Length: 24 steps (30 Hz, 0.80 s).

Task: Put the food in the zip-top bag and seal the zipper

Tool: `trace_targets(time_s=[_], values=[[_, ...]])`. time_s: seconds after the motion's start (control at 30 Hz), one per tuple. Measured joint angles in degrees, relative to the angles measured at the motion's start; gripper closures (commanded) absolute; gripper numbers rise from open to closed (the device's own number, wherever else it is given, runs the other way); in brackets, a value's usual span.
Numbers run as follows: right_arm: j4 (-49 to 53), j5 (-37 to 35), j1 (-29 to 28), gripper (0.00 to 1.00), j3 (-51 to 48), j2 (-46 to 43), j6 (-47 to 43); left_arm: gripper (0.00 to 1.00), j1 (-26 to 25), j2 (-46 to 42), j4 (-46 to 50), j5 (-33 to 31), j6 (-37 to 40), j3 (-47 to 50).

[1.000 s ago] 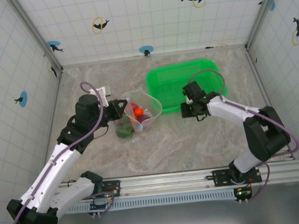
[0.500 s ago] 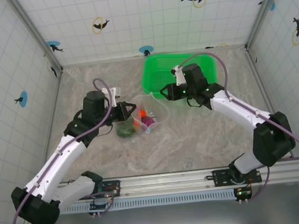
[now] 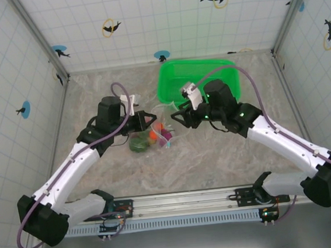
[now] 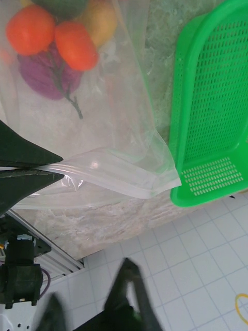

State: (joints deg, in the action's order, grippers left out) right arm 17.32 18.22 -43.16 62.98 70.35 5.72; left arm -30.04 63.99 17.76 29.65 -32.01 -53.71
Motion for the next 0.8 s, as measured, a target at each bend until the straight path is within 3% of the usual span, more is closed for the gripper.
trace_targets(time_s=[0.17, 0.37, 0.43, 0.53, 0.57, 0.67, 0.8], values=[[3.5, 3.5, -4.1, 0.42, 2.5, 5.8, -1.8, 1.00, -1.1, 2.1, -1.7, 0.2, -0.8, 0.0], [5.4, 5.2, -7.1, 0.51, 2.8, 11.0, -1.7, 1.00, -1.5, 3.0, -2.0, 0.2, -1.2, -0.8], [5.7, 5.8, -7.1, 0.58, 2.8, 11.8, -1.6, 1.00, -1.5, 3.3, -2.1, 0.1, -1.2, -1.8], [5.6, 6.3, -7.1, 0.81, 2.8, 12.2, -0.9, 0.96, -1.5, 3.3, -2.5, -0.1, -1.2, -2.9], [5.4, 6.5, -7.1, 0.89, 2.8, 12.2, -0.2, 0.94, -1.5, 3.3, -2.7, -0.3, -1.2, -3.0], [3.9, 7.0, -7.0, 0.98, 2.8, 12.2, 1.9, 0.78, -1.7, 3.3, -2.7, -1.6, -1.4, -3.5], [-0.5, 7.9, -5.8, 1.00, 2.7, 12.2, 7.6, 0.49, -1.8, 3.0, -2.6, -3.9, -1.2, -4.6]])
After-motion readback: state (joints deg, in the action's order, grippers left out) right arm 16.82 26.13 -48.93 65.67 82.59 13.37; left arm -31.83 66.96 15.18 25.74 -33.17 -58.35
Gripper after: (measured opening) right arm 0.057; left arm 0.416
